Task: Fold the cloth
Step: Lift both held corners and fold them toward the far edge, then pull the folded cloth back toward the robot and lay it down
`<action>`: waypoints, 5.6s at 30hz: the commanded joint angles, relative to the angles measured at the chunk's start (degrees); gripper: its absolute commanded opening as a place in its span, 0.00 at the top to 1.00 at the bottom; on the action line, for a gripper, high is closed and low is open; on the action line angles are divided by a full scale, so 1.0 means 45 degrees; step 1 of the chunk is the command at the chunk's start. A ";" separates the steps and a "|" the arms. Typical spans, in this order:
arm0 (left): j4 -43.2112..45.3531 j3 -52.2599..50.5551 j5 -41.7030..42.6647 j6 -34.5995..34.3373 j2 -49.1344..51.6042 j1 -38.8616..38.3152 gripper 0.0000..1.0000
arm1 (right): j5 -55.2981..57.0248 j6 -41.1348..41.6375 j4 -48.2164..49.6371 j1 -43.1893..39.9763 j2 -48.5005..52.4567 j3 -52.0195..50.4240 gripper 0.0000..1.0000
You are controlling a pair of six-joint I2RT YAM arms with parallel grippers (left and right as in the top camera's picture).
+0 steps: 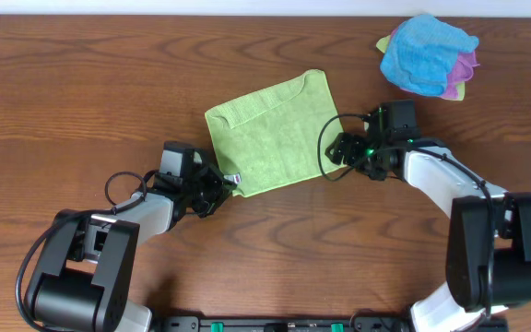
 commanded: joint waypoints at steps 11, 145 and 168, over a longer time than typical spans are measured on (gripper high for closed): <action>-0.0029 -0.0185 0.0403 0.0894 0.0233 0.0714 0.94 | -0.0311 0.0923 0.1491 0.0476 0.1433 -0.0126 0.99; -0.9724 0.0962 0.3007 0.8573 -0.4969 0.2958 0.94 | 0.1467 0.0325 -0.3487 0.3798 -0.6727 -0.2293 0.99; -0.1268 0.0962 -0.1413 0.3565 -0.3011 0.1880 0.94 | 0.3152 0.0544 0.2900 0.2579 -0.3910 -0.2268 0.98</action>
